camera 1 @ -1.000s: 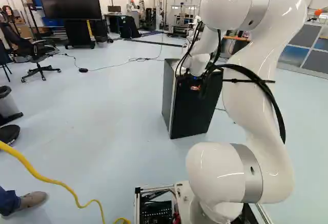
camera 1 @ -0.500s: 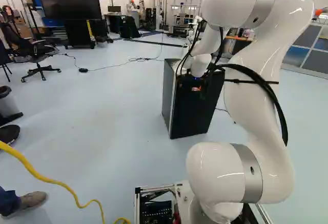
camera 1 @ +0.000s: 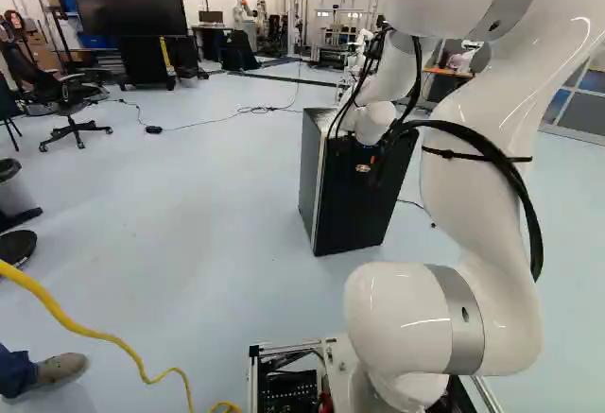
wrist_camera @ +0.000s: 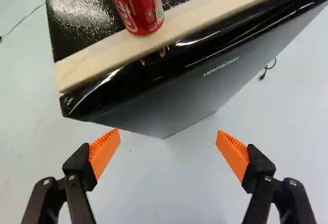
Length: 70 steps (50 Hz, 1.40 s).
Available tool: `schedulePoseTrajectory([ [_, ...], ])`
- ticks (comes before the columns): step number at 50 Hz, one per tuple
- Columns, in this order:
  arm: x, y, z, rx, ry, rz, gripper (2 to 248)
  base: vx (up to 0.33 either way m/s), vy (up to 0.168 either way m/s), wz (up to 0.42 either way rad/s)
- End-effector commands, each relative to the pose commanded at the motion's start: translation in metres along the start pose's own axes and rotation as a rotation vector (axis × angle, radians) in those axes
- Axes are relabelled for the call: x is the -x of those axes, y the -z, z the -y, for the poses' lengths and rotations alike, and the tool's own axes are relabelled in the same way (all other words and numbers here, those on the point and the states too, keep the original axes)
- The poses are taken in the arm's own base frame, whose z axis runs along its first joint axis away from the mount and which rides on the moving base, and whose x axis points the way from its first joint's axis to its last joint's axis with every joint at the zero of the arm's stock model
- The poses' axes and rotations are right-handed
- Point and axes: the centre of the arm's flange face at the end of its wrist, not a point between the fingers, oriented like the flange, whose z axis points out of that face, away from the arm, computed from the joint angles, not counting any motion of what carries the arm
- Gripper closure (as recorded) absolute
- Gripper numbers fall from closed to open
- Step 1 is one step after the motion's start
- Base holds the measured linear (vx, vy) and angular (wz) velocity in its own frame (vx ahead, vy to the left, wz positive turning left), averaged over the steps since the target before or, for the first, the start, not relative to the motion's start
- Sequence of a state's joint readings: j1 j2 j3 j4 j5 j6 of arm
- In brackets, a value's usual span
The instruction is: Grab a drink from the fridge
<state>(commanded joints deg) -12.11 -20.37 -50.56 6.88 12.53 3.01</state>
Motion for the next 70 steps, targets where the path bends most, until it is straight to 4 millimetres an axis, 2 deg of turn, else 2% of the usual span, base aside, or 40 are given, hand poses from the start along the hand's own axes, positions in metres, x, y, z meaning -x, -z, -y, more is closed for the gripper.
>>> schedulePoseTrajectory([
  [16, 0.002, 0.016, 0.018, -0.034, 0.026, -0.153, 3, 0.0, 0.0, 0.0],
  [38, -0.017, 0.021, 0.024, -0.057, 0.028, -0.383, 3, 0.0, 0.0, 0.0],
  [59, -0.044, 0.01, 0.033, -0.08, 0.04, -0.541, 3, 0.0, 0.0, 0.0],
  [70, -0.051, -0.007, 0.038, -0.088, 0.047, -0.566, 3, 0.0, 0.0, 0.0],
])
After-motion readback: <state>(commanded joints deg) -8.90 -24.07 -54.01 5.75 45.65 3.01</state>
